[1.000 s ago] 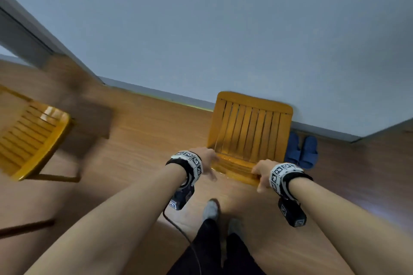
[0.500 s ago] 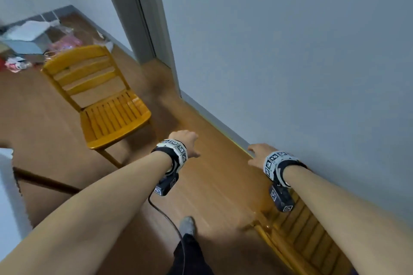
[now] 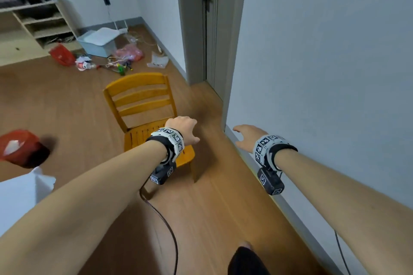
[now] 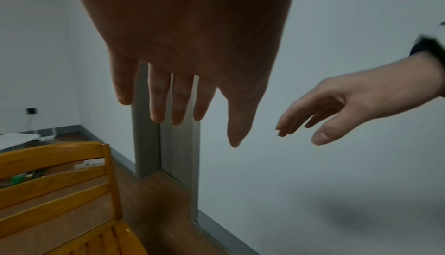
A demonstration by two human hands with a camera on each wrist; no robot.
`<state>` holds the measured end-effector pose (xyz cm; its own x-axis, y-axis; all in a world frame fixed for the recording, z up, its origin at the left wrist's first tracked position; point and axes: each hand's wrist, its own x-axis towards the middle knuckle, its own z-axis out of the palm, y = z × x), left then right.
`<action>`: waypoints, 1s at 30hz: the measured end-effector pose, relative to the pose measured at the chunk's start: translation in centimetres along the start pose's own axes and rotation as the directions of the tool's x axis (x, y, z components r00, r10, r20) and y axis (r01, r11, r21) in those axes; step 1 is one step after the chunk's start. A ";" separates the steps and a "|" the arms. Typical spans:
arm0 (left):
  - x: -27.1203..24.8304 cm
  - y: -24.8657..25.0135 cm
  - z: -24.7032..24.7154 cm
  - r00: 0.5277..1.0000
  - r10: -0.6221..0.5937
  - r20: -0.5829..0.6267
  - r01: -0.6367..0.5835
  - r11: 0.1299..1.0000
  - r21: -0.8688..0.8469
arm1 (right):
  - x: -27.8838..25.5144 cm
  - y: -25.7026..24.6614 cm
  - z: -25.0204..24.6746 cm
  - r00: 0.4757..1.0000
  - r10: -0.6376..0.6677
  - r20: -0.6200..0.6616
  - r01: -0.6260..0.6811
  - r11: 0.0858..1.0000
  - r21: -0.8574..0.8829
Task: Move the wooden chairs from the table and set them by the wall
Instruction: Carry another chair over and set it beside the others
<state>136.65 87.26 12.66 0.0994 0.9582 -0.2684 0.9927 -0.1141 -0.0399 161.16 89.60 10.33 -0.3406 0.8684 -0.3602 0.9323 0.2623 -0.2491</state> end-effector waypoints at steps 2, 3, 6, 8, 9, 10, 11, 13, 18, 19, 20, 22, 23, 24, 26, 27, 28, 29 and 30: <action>3.9 -2.4 -0.2 0.999 -0.044 0.010 0.044 0.999 -0.003 | 5.5 -0.4 -0.8 0.999 -0.037 0.034 0.038 0.999 -0.023; 6.1 -3.6 -0.4 0.998 -0.066 0.013 0.066 0.998 -0.002 | 8.5 -0.6 -1.5 0.997 -0.060 0.045 0.062 0.997 -0.046; 12.3 -6.9 -1.6 0.989 -0.142 0.027 0.142 0.990 -0.013 | 17.2 -1.1 -3.7 0.989 -0.138 0.060 0.143 0.984 -0.104; 16.2 -9.2 -3.0 0.977 -0.210 0.033 0.211 0.977 -0.026 | 22.7 -1.8 -5.8 0.980 -0.185 0.074 0.193 0.974 -0.121; 17.9 -10.3 -3.8 0.970 -0.242 0.034 0.243 0.969 -0.041 | 25.4 -2.3 -7.0 0.973 -0.210 0.092 0.221 0.967 -0.130; 19.5 -11.3 -4.4 0.963 -0.267 0.040 0.269 0.961 -0.061 | 27.8 -2.7 -8.0 0.965 -0.237 0.114 0.252 0.958 -0.141; 21.2 -12.5 -5.3 0.955 -0.294 0.045 0.297 0.953 -0.066 | 30.6 -3.3 -9.2 0.957 -0.260 0.131 0.279 0.948 -0.155; 24.2 -14.8 -6.9 0.941 -0.337 0.041 0.339 0.937 -0.079 | 35.5 -4.5 -11.7 0.949 -0.284 0.141 0.306 0.936 -0.177; 30.7 -22.5 -9.1 0.905 -0.423 0.050 0.426 0.897 -0.118 | 46.8 -9.1 -16.1 0.919 -0.351 0.177 0.385 0.897 -0.219; 32.2 -24.5 -9.2 0.891 -0.450 0.060 0.454 0.883 -0.121 | 49.2 -10.4 -16.8 0.911 -0.371 0.179 0.406 0.884 -0.234; 33.7 -26.6 -9.2 0.881 -0.468 0.068 0.473 0.872 -0.122 | 51.6 -11.7 -17.4 0.903 -0.387 0.186 0.425 0.869 -0.253; 36.8 -30.9 -9.1 0.862 -0.501 0.078 0.507 0.851 -0.133 | 56.7 -14.5 -18.4 0.886 -0.419 0.198 0.462 0.836 -0.295; 38.4 -33.2 -9.0 0.849 -0.521 0.083 0.528 0.838 -0.139 | 59.2 -16.1 -18.8 0.877 -0.436 0.202 0.480 0.820 -0.313; 39.9 -35.5 -8.7 0.838 -0.538 0.090 0.545 0.825 -0.146 | 61.5 -17.8 -19.0 0.869 -0.448 0.210 0.494 0.807 -0.325; 42.6 -40.1 -8.3 0.816 -0.567 0.115 0.579 0.797 -0.173 | 66.0 -21.5 -19.6 0.854 -0.456 0.252 0.519 0.782 -0.344; 43.7 -42.3 -8.2 0.807 -0.578 0.124 0.591 0.784 -0.191 | 68.1 -23.5 -19.9 0.839 -0.465 0.282 0.542 0.762 -0.355; 44.6 -44.5 -8.1 0.798 -0.589 0.127 0.602 0.770 -0.209 | 70.2 -25.6 -20.3 0.819 -0.483 0.310 0.571 0.735 -0.365; 45.2 -46.6 -8.0 0.783 -0.609 0.124 0.620 0.753 -0.222 | 72.2 -27.7 -20.7 0.799 -0.502 0.332 0.600 0.706 -0.377; 45.6 -48.6 -7.9 0.765 -0.632 0.120 0.641 0.731 -0.236 | 74.1 -29.9 -21.0 0.783 -0.517 0.346 0.621 0.678 -0.393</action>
<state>93.47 138.55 9.92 -0.5598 0.7740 -0.2960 0.8053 0.5924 0.0258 110.63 154.97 10.00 -0.7909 0.3985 -0.4643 0.4681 0.8828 -0.0397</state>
